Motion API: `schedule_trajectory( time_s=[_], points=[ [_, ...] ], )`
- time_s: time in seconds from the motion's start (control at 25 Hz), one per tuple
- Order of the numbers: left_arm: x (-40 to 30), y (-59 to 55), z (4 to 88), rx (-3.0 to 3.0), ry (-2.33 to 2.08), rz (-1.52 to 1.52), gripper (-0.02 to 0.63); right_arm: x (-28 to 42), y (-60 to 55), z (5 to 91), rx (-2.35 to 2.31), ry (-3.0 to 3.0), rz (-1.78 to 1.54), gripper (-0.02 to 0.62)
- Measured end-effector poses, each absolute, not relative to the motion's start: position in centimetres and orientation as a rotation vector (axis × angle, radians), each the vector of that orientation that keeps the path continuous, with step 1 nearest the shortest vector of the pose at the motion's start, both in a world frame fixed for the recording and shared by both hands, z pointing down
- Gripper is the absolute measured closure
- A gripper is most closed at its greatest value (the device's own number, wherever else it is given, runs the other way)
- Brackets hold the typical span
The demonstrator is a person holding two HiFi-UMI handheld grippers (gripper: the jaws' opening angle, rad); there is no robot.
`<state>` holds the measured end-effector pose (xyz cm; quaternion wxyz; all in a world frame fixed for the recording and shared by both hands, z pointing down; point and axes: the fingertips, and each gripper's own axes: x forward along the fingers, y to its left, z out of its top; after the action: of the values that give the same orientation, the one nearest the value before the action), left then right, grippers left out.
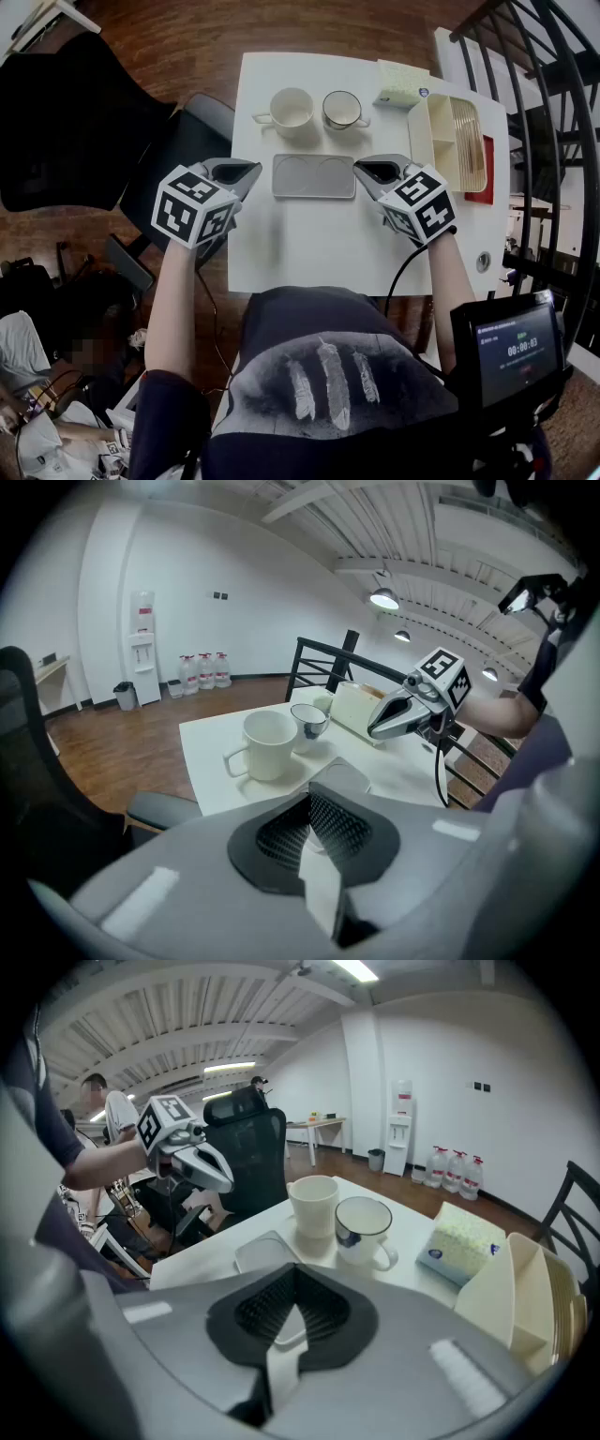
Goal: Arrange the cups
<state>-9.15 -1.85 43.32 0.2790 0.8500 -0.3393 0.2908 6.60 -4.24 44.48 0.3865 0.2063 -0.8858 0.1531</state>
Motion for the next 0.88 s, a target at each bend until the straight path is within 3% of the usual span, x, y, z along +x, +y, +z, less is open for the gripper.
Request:
schedule_trajectory(
  time_s=[0.36,0.44,0.88],
  points=[
    [-10.8,-5.2,44.8,2.33,-0.944,0.885,0.589,6.9,-5.3,44.9,0.537,-2.235,0.41,0.591],
    [-11.1,-6.1,45.2,2.337,-0.957,0.927,0.399,6.9,-5.5,45.0,0.538,-2.234,0.417,0.591],
    [-11.7,-11.1,49.3,2.411,-0.778,1.285,0.285,7.6,-6.2,45.8,0.556,-2.224,0.472,0.591]
  ],
)
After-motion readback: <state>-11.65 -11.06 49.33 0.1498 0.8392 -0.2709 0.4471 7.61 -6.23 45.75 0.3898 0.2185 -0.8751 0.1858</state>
